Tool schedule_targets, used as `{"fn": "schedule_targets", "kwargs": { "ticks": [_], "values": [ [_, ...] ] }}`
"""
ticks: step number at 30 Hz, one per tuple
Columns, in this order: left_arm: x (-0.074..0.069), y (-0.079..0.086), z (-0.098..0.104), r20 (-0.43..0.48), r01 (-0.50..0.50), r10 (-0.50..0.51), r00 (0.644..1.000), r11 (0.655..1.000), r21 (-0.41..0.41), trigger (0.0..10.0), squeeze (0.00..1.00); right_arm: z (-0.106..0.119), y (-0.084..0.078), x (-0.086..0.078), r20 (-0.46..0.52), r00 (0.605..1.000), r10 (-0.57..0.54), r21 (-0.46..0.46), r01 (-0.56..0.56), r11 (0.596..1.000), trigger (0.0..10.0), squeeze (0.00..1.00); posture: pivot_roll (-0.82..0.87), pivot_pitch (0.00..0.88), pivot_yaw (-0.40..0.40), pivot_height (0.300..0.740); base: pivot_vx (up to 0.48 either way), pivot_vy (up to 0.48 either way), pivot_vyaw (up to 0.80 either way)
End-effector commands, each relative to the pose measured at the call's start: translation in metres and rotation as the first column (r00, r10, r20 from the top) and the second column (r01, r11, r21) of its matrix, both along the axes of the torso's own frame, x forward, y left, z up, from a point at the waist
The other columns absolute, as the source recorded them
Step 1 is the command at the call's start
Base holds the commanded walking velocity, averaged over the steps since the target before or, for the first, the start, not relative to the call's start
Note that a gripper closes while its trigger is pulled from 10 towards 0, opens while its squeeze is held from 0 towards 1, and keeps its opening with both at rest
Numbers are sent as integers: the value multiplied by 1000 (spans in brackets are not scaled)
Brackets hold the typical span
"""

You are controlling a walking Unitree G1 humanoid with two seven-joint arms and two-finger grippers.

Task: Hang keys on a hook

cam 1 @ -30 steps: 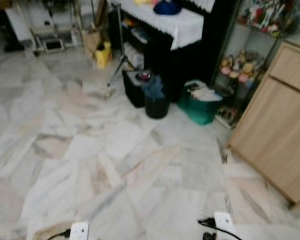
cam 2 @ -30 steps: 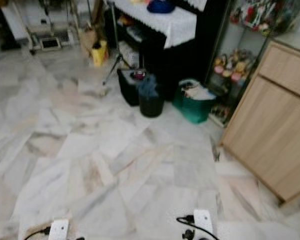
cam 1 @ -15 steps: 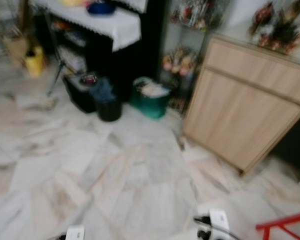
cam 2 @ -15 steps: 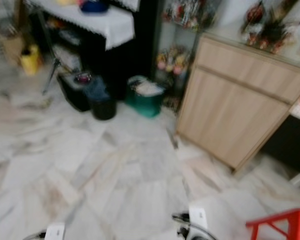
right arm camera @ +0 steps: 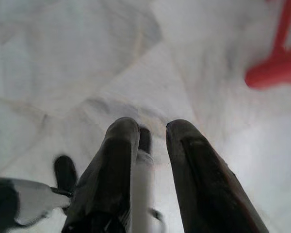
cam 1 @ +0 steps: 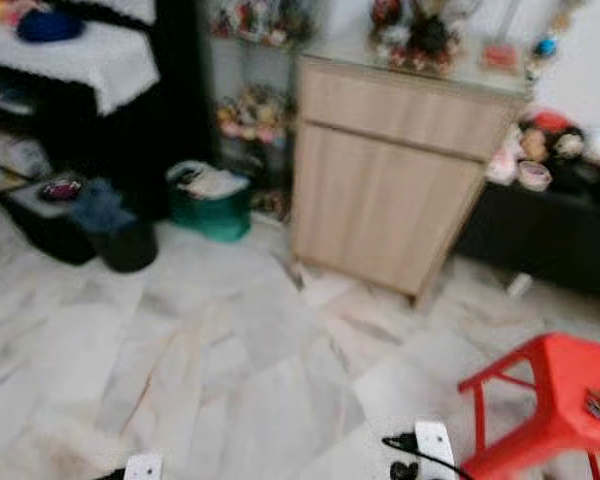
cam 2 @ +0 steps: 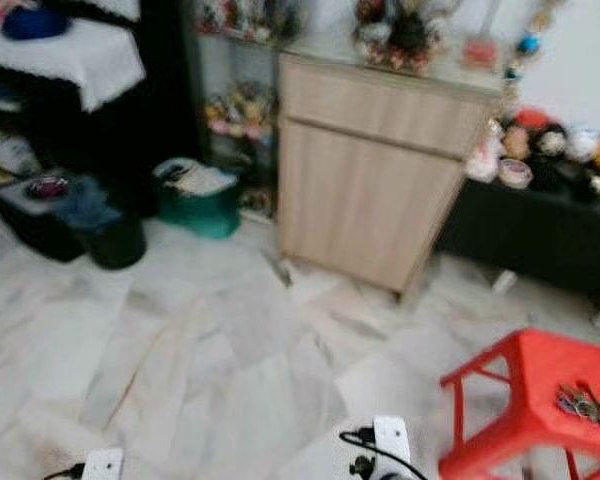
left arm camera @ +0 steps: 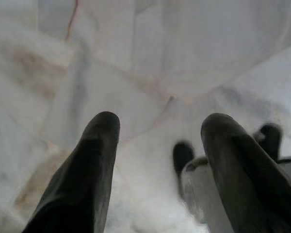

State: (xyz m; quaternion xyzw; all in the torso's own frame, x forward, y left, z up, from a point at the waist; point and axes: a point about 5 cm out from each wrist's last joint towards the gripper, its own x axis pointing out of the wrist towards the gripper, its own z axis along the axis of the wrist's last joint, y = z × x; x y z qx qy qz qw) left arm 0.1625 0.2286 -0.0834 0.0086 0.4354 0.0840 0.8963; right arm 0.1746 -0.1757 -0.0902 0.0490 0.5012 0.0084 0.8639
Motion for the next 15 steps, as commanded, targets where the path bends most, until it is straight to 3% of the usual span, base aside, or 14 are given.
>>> {"fn": "schedule_targets", "kwargs": {
  "ticks": [1,15],
  "values": [
    [-10,-3,-5,-35,-7,7,999,1000,-11,10000,0,3,1,6,20,1000,-4,3,3,1000,10000,0,71,22,-28,740,0,0,-775],
    [-8,-2,-4,-32,8,-8,999,1000,3,10000,0,2,2,5,24,1000,-16,5,16,1000,10000,0,70,25,-23,740,0,0,-775]
  ]
}}
